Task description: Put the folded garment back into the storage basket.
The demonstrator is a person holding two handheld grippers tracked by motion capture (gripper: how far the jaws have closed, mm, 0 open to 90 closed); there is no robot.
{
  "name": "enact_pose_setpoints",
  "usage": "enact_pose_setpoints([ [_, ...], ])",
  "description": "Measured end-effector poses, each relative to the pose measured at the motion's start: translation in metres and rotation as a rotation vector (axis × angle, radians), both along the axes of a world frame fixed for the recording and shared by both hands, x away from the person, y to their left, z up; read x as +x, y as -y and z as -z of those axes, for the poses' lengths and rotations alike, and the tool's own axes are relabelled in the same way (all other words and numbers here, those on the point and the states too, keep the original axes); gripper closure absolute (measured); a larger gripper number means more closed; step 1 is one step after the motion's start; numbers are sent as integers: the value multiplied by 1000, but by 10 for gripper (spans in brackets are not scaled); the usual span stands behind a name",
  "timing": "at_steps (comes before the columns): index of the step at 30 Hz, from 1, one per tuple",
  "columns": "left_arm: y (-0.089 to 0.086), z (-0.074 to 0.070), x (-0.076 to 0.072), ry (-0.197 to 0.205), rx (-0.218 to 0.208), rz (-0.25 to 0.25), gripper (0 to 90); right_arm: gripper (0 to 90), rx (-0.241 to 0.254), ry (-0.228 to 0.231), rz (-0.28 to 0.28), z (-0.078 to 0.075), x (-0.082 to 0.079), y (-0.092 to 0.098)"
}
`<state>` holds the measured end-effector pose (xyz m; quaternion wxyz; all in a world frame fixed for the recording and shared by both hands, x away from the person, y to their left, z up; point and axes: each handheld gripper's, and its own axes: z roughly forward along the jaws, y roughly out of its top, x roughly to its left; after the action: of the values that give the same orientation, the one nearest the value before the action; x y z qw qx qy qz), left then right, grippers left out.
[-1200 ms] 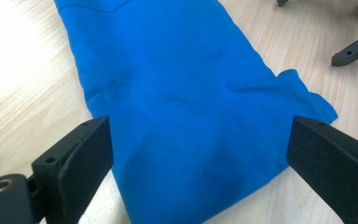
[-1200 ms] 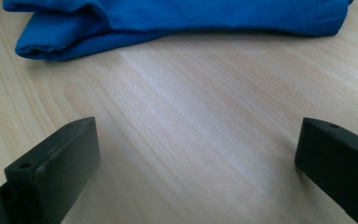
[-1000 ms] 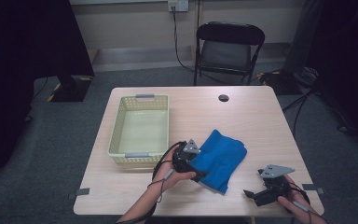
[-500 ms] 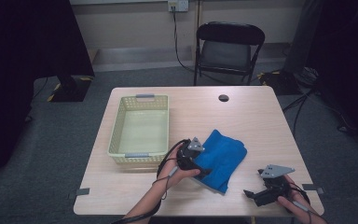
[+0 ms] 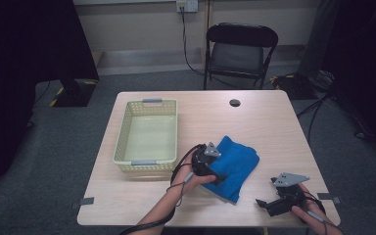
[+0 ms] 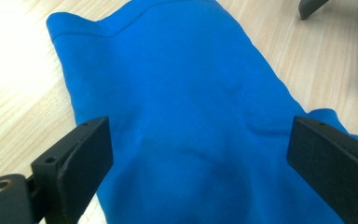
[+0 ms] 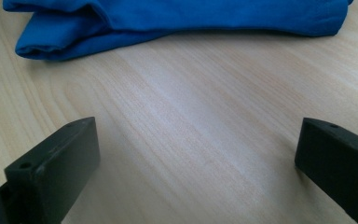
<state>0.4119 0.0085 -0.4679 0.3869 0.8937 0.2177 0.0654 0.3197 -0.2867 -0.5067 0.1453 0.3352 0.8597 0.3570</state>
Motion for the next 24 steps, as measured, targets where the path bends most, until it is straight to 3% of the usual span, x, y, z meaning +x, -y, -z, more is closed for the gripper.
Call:
enact_pose_setpoints([
  [10, 8, 5, 7, 6, 23, 2, 77, 0, 0, 0, 0, 0, 0, 0],
  [20, 17, 15, 16, 4, 32, -25, 97, 0, 0, 0, 0, 0, 0, 0],
  [24, 22, 20, 18, 0, 57, -13, 137, 0, 0, 0, 0, 0, 0, 0],
])
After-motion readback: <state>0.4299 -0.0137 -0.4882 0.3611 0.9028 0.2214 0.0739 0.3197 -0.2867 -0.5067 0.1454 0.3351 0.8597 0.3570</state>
